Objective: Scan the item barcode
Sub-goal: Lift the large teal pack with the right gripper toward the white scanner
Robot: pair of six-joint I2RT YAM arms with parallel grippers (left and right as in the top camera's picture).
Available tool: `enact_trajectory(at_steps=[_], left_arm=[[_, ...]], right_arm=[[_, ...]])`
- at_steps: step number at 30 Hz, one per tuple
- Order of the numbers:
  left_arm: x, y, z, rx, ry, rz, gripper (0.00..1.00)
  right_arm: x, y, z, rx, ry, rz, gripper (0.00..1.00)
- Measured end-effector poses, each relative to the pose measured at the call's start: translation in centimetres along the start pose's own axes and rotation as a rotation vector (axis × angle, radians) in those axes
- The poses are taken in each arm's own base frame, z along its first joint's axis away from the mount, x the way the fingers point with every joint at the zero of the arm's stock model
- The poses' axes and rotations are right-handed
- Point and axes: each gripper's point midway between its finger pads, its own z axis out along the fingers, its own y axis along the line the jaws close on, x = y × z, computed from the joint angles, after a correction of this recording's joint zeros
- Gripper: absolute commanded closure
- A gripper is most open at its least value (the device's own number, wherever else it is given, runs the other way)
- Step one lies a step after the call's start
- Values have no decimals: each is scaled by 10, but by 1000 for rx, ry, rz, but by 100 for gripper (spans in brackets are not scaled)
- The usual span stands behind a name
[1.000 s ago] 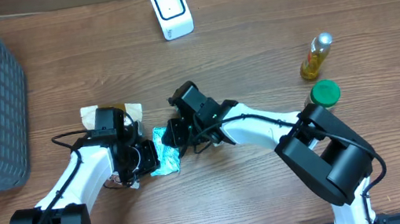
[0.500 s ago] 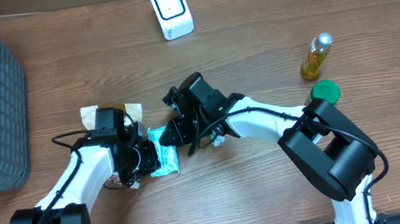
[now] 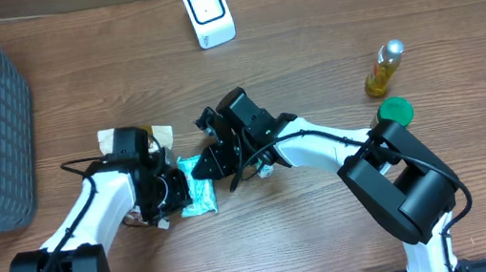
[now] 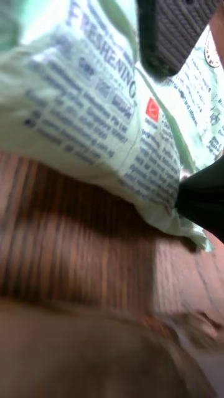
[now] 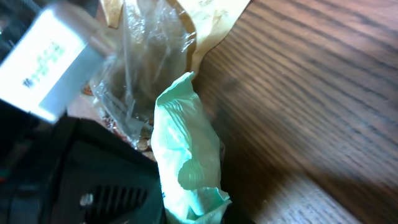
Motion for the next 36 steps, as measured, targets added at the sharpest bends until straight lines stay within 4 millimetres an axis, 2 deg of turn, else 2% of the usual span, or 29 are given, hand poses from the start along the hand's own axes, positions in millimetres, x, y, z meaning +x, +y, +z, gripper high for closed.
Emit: enact_trajectory(at_steps=[3,7,11,13,14,15,18,20,26,31,34,35,36], left_arm=[[-2,4,-9,-45,-2,1,96],[-9,5,-30,-87,-79,24,96],[-20,-2,-64,-95,-226,63,96],[-24,-4,-82,-109,-305,79,96],[-26,-3,-94,-126,-359,86,89],[-27,-3,-99,-131,-380,89,86],[-36,0,-124,-177,-507,101,85],[-42,1,-139,-196,-582,103,81],[-70,-7,-171,-196,-761,114,78],[-88,3,-190,-226,-770,57,70],[-104,18,-201,-252,-782,4,50],[-107,25,-203,-263,-783,-15,30],[-109,30,-203,-269,-779,-30,0]], right_arm=[[2,3,1,-14,9,0,93],[5,7,1,-31,21,-8,94],[7,12,3,-47,32,-13,93],[8,12,3,-51,37,-11,96],[9,13,3,-57,40,-12,96],[9,14,3,-62,42,-11,96],[11,18,1,-94,54,-13,96],[12,21,-2,-121,72,-21,96],[6,17,-32,-139,124,13,96],[-7,32,-81,-123,120,-33,96],[-15,49,-103,-107,97,-107,96],[-18,54,-108,-100,85,-136,96],[-20,56,-111,-94,77,-156,96]])
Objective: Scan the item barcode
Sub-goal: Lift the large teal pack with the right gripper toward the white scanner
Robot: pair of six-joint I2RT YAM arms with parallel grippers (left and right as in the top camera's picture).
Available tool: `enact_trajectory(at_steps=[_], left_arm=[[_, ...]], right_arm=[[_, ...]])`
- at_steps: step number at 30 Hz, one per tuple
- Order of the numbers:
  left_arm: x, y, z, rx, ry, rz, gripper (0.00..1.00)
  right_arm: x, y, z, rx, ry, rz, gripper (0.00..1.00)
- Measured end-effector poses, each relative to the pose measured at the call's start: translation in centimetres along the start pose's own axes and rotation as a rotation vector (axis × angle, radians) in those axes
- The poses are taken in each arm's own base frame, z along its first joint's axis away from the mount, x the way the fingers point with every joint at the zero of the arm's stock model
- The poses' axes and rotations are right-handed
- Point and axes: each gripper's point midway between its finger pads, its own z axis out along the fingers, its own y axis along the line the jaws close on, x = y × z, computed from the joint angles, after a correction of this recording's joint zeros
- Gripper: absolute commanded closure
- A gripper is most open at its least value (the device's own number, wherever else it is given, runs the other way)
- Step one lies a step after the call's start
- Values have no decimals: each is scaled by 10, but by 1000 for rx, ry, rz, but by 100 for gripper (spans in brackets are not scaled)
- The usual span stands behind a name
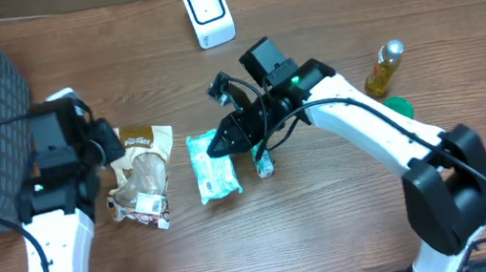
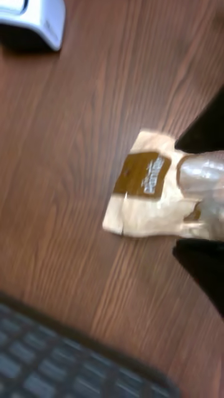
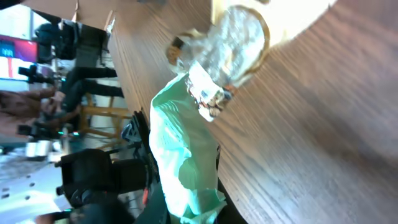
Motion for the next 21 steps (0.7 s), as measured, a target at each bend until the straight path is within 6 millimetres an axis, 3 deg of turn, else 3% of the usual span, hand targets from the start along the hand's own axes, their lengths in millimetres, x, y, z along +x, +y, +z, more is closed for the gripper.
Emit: enact_trajectory(at_steps=[3,8,12,15,21], left_arm=[[5,13,9,-37,37,-20,0],[14,15,23,-52,88,-18,0],[21,16,32,-61,122,-16,0],[26,17,40,-68,149,-14,0],[34,18,51,-79,191,-11,0]], right_arm=[[0,-1,-1,28,-1,-28,96],[-1,-12,-1,91,-4,-45,97],[10,-21,-8,179,46,1,97],[5,-16,-25,252,74,-8,97],[-33,22,-87,428,30,-179,97]])
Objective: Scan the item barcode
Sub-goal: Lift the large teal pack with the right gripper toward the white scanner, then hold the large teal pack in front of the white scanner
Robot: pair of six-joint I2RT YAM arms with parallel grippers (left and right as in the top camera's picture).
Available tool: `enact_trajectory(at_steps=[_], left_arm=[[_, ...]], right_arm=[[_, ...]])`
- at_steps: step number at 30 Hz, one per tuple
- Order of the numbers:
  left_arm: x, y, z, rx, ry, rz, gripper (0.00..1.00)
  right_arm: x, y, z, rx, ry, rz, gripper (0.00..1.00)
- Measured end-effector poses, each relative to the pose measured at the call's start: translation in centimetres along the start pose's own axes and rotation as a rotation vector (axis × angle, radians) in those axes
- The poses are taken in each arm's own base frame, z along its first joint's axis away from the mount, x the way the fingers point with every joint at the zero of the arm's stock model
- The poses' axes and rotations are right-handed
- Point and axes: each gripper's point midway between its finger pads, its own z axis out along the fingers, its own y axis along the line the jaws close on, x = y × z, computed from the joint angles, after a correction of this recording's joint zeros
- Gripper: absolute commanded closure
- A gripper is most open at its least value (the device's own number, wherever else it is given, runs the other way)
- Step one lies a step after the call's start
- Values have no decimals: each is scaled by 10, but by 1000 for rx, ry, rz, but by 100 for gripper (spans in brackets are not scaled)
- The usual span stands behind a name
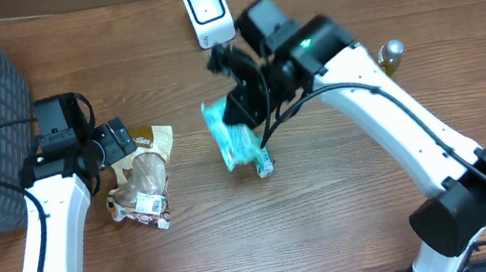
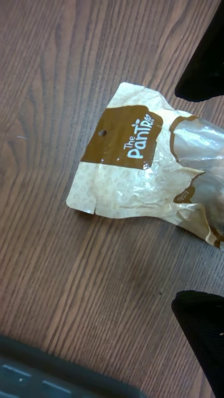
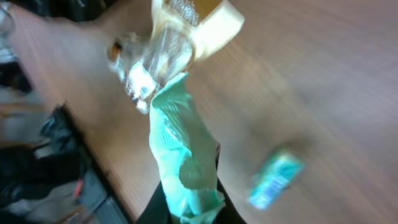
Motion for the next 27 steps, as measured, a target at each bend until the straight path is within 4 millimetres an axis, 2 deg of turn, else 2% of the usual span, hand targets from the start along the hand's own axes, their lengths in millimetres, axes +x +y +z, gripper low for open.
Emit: enact_trajectory(at_steps=[4,8,14,22,27], left_arm=[[3,0,5,-4,16,1,0],[4,0,7,-6,22,2,0],[4,0,7,-6,22,2,0],[4,0,7,-6,22,2,0],[4,0,7,-6,22,2,0]], right_arm=[[-34,-3,-50,147,-122,-114,96],[-70,-9,-77,261,-264,-213,96],[-104,-16,-94,378,-376,-417,96],[-156,-10,-122,512,-556,-697,96],[-180,-17,-121,570,-622,-746,96]])
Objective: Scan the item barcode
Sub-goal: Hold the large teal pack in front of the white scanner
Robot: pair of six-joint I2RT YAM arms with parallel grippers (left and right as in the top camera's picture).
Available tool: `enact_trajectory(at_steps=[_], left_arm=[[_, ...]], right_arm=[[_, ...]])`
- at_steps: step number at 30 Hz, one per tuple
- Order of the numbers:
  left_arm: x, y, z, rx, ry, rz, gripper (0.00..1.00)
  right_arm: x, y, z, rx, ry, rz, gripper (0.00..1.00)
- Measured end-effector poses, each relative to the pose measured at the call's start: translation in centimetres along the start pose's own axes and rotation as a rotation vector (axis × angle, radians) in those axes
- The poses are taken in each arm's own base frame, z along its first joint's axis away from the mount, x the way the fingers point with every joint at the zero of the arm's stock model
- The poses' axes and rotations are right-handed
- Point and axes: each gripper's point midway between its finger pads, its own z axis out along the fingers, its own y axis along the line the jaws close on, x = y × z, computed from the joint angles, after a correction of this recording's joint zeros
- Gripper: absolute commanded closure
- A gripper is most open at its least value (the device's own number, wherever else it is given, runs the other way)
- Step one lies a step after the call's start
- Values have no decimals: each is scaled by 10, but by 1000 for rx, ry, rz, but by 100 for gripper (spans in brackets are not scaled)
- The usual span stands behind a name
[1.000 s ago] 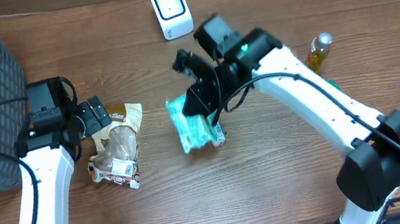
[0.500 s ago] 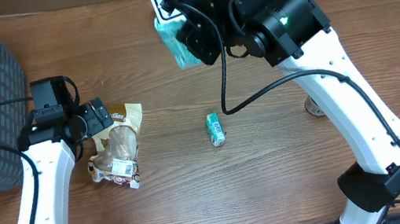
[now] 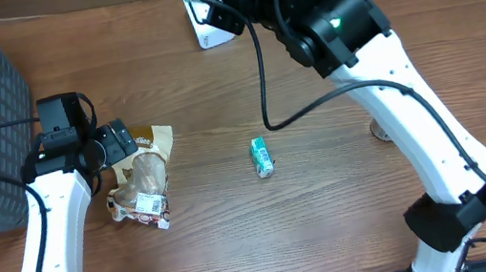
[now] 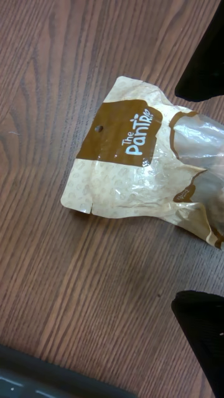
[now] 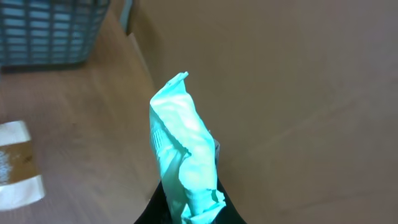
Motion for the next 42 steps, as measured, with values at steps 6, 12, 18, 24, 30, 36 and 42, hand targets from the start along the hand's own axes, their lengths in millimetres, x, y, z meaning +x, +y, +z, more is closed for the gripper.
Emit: enact_trajectory(at_steps=[6,12,18,24,30,36,42], left_arm=[[0,0,0,0,0,0,0],[0,0,0,0,0,0,0],[0,0,0,0,0,0,0],[0,0,0,0,0,0,0],[0,0,0,0,0,0,0],[0,0,0,0,0,0,0],[0,0,0,0,0,0,0]], right_arm=[[31,-7,63,81,41,-41,96],[86,-5,135,169,120,-71,96],[134,3,183,199,148,-72,96],[170,-6,203,239,163,-77,96],[195,-15,210,258,185,-85,96],[201,-21,214,282,171,-87,96],[209,-11,221,254,170,-52,96]])
